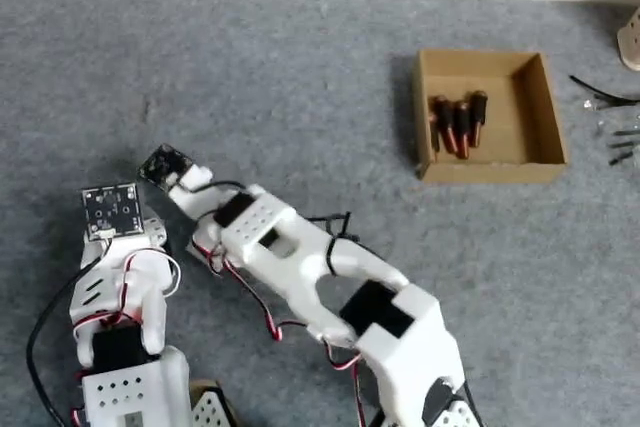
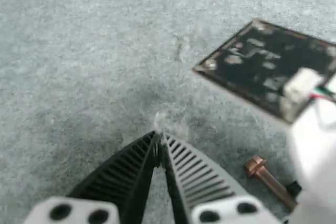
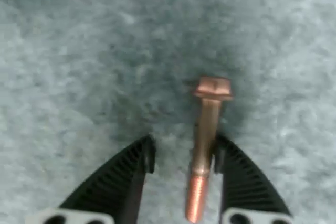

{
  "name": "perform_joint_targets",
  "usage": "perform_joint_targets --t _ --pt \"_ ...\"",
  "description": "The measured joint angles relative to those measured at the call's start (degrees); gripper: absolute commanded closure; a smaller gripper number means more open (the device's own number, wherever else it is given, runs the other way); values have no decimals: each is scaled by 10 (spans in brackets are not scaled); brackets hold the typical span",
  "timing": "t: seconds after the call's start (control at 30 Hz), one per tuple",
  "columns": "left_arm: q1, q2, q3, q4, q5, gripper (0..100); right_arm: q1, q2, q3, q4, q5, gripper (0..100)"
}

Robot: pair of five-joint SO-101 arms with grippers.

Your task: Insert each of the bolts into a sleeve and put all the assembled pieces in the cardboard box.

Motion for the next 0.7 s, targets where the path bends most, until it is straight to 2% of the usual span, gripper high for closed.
perform_joint_targets --t 0.13,0.33,0.53,0.7 --pt "0 0 0 0 0 994 19 4 -45 63 1 800" --pt "0 0 0 0 0 994 93 -23 -96 182 -11 800" --pt "0 0 0 0 0 994 177 -109 -105 325 -126 800" --pt "0 0 0 0 0 994 194 -131 -101 440 -264 800"
